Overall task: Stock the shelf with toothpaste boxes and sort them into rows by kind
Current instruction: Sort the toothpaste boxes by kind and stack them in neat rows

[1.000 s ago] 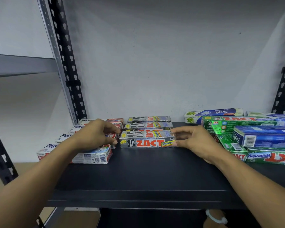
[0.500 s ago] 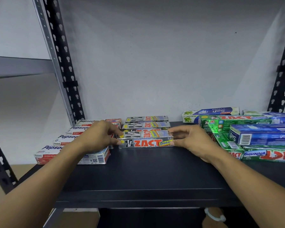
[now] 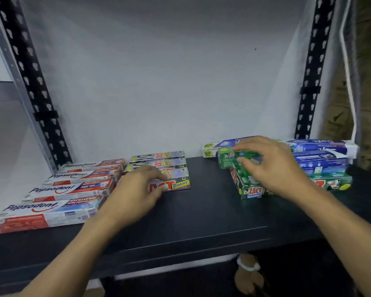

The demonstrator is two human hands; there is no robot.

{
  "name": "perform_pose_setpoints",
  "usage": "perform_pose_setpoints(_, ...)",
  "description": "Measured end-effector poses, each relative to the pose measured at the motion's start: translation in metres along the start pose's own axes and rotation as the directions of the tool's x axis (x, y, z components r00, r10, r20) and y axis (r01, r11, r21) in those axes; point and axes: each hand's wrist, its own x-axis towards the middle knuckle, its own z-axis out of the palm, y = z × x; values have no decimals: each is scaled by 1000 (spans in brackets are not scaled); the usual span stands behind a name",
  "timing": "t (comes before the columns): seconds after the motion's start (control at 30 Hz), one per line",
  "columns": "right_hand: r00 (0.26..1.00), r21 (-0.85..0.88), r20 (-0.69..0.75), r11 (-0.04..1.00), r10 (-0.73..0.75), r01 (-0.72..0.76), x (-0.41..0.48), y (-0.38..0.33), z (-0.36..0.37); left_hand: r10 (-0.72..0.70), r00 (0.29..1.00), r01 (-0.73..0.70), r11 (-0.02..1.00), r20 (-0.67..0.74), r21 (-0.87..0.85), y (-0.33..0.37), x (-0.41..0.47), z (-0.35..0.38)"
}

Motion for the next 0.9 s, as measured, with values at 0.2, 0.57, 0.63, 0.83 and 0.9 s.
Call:
perform_pose_setpoints(0.2,938,-303,236,936,255,-178,-34,74,-83,126,991,-131,986,-50,-99,54,41,34)
perform_pose_setpoints(0.57,918,-409,215,884,333,-225,-61,118,-122,142,989,-137,982,33,-131,135,133,106)
perform_pose_setpoints(0.63,887,-374,270,889,376,-263,-60,116,-128,163,986,-166,980,-39,-113,136,130,115)
perform_pose_setpoints(0.83,902,-408,-44,817,428,-408,-90,114,-141,193,970,-216,963,-150,-158,125,119,110)
perform_pose_setpoints(0.9,873,-428,-211,761,440,-487,-107,115,-142,165,969,-199,962,-184,-185,125,116,110)
